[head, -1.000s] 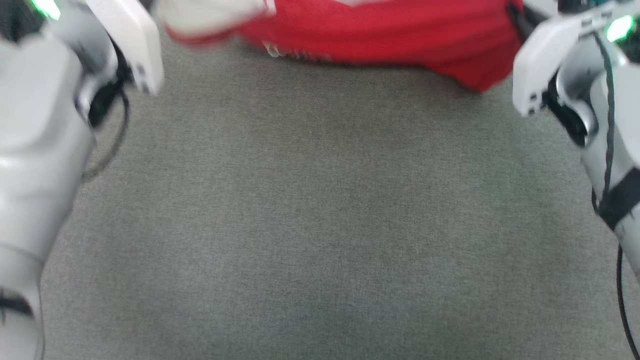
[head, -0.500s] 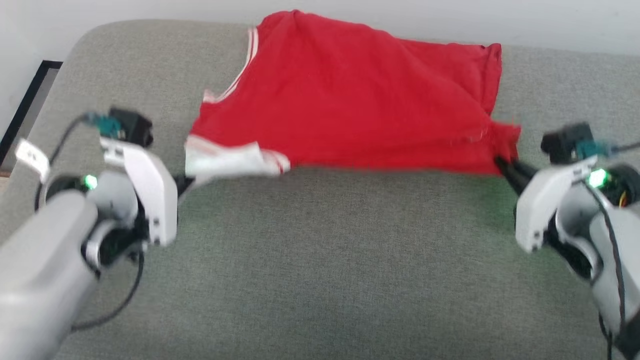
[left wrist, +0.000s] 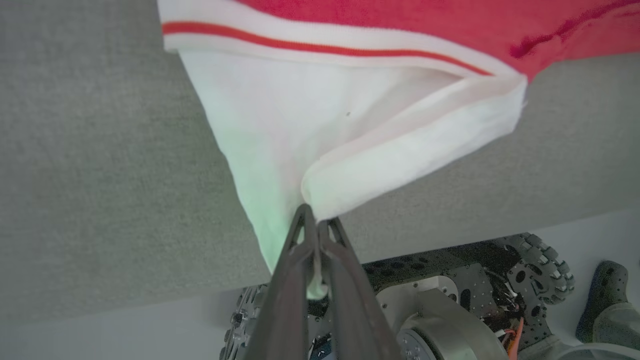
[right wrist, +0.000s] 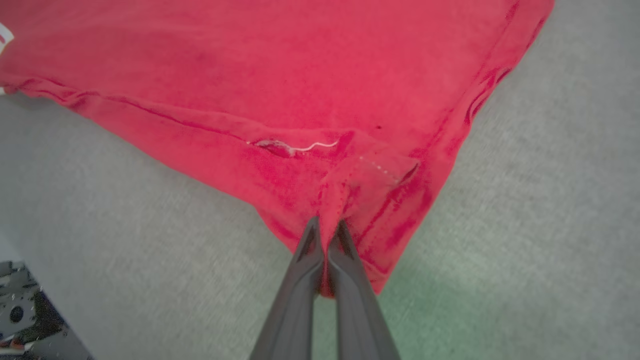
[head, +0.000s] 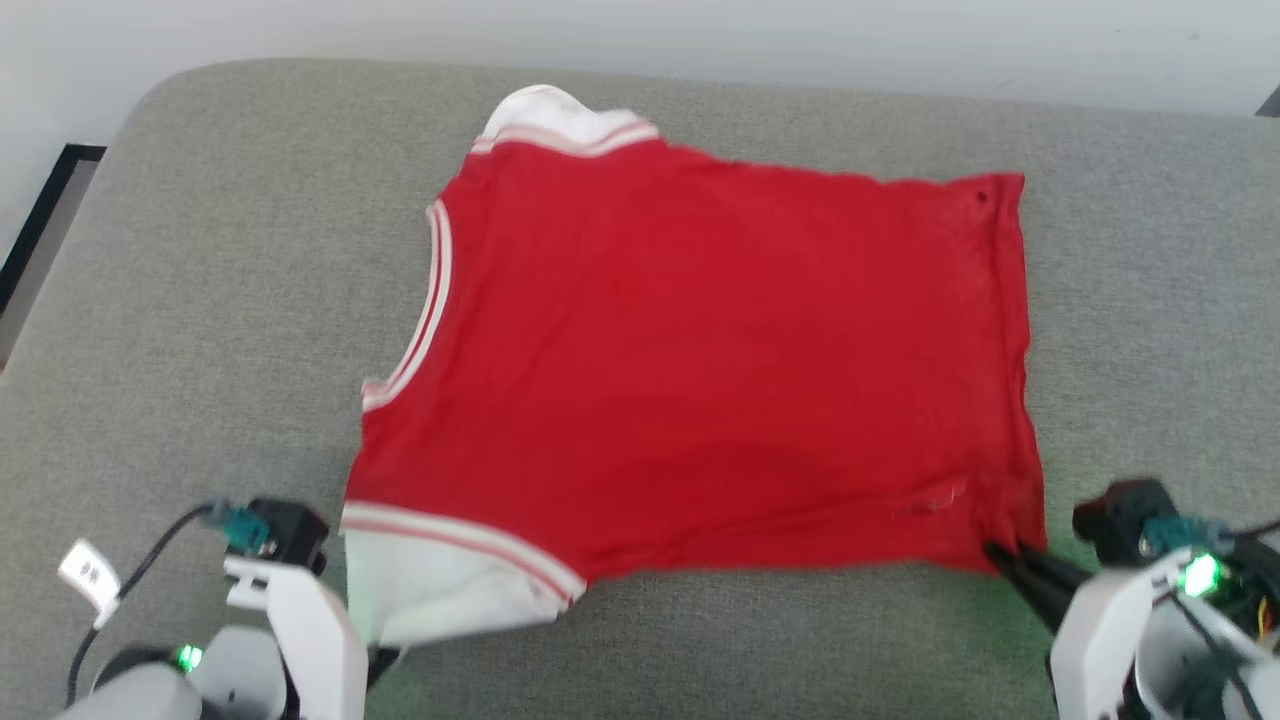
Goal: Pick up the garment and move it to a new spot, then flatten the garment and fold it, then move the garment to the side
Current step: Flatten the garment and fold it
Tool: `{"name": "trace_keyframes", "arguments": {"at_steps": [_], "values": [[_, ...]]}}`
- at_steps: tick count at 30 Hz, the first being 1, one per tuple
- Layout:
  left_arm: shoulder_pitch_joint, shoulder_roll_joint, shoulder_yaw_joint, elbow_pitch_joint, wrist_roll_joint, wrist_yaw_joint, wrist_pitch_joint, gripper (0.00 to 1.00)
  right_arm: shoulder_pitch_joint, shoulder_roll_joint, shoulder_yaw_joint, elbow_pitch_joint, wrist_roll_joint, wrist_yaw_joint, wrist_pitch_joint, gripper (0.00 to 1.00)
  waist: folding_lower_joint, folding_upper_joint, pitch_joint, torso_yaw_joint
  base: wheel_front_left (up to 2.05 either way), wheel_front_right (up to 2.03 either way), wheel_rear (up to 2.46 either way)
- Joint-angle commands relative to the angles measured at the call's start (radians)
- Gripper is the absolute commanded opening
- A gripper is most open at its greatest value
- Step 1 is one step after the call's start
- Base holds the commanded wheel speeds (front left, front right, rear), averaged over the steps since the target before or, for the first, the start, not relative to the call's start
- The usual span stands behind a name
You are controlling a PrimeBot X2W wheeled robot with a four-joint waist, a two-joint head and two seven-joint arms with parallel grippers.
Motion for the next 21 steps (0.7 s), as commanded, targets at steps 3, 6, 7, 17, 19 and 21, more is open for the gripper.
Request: {"name": "trace_keyframes", "arguments": {"at_steps": [3, 6, 7, 17, 19, 21], "values": [[0.066, 0.033, -0.005, -0.056, -0.037, 0.049, 0.022, 0.0, 0.08, -0.02, -0.016, -0.074, 0.01, -0.001, 0.035, 0.0, 0.0, 0.0, 0.0, -0.007, 0.0, 0.0, 0.0], [0.096, 0.067, -0.007, -0.099, -0.047, 0.083, 0.037, 0.0, 0.134, -0.01, -0.044, -0.13, 0.025, -0.001, 0.049, 0.0, 0.0, 0.0, 0.002, -0.012, 0.0, 0.0, 0.0], [0.092, 0.076, 0.002, -0.115, -0.043, 0.09, 0.031, 0.0, 0.146, -0.007, -0.057, -0.147, 0.021, -0.001, 0.051, 0.0, 0.0, 0.0, 0.004, -0.013, 0.0, 0.0, 0.0], [-0.102, 0.196, 0.093, -0.219, 0.085, 0.067, 0.032, 0.0, 0.133, 0.084, -0.189, -0.279, -0.025, -0.001, 0.093, 0.0, 0.0, 0.0, 0.039, -0.045, 0.0, 0.0, 0.0], [-0.165, 0.193, 0.101, -0.2, 0.121, 0.031, 0.044, 0.0, 0.105, 0.1, -0.207, -0.278, -0.038, -0.001, 0.1, 0.0, 0.0, 0.0, 0.054, -0.052, 0.0, 0.0, 0.0], [-0.24, 0.172, 0.105, -0.162, 0.153, -0.014, 0.056, 0.0, 0.063, 0.113, -0.216, -0.27, -0.053, -0.001, 0.103, 0.0, 0.0, 0.0, 0.069, -0.06, 0.0, 0.0, 0.0]]}}
